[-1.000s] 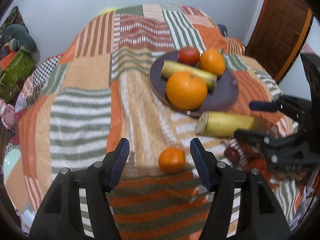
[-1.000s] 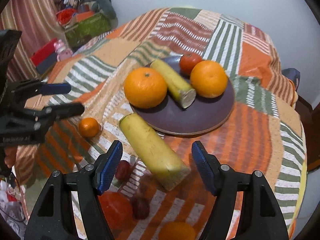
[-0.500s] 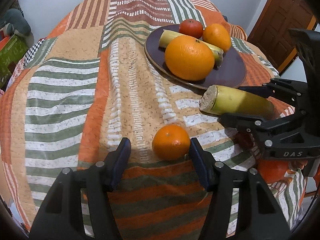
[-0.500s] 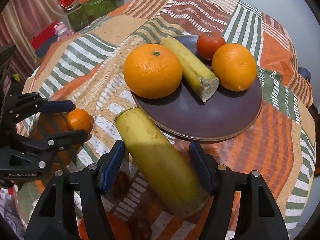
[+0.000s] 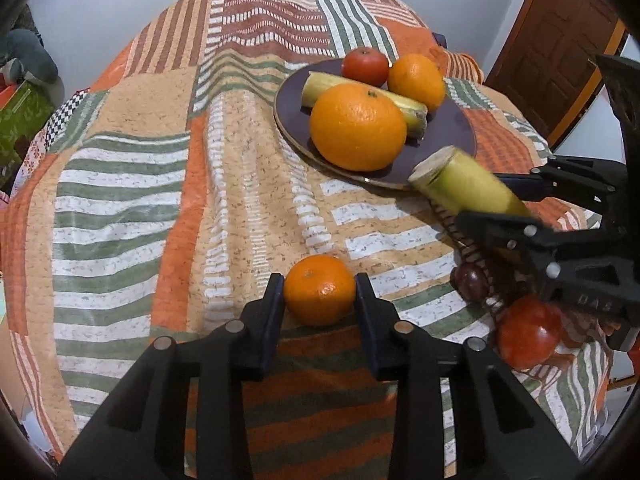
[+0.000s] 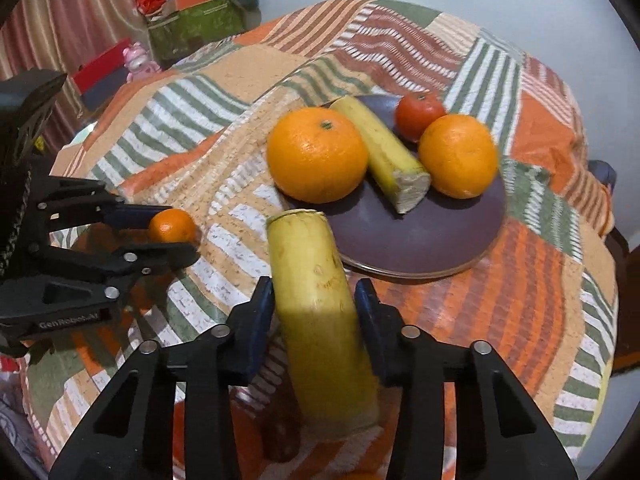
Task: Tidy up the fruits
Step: 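Grasp the second yellow squash with the right tool while the left tool grasps a tangerine, then set the squash on the plate with the right tool while the left tool places the tangerine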
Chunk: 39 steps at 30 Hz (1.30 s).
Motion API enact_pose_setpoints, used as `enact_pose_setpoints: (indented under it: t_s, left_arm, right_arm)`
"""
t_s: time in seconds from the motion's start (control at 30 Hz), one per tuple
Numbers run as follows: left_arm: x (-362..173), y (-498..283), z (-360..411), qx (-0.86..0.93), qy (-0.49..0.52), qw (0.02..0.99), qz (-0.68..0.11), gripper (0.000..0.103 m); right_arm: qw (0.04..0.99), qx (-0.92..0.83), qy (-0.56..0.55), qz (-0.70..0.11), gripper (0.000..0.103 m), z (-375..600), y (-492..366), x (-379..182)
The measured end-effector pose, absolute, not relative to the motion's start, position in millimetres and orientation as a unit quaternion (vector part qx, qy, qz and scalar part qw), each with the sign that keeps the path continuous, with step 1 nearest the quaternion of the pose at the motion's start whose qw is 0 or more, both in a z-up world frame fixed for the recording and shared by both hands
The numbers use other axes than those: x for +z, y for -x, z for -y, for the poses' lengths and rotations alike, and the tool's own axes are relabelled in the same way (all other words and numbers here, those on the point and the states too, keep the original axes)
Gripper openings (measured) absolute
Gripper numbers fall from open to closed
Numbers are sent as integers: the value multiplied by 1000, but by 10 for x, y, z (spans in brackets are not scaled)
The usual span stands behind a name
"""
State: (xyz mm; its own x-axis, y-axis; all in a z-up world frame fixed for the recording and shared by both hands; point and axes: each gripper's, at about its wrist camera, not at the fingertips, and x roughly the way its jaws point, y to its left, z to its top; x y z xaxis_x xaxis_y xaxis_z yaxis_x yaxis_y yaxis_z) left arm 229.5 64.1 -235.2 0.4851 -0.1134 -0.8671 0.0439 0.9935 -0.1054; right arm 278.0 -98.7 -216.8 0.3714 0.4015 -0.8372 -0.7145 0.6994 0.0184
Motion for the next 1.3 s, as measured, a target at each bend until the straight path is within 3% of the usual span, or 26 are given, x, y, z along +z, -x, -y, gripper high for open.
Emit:
enact_pose_setpoints:
  t_s: [0.43, 0.83, 1.3]
  left_arm:
    - [-1902, -2421, -623, -46, 29, 887, -459, 34]
    - [-1698, -2868, -639, -32, 18, 902, -430, 34]
    - [-1928, -3539, -703, -19, 13, 890, -455, 34]
  right_arm:
    - [859, 310, 98, -395, 34, 1404, -2946, -1703]
    - [861, 325, 62, -386, 34, 1320, -3125, -1634]
    - [848, 347, 30, -398, 34, 1084, -3321, -1769]
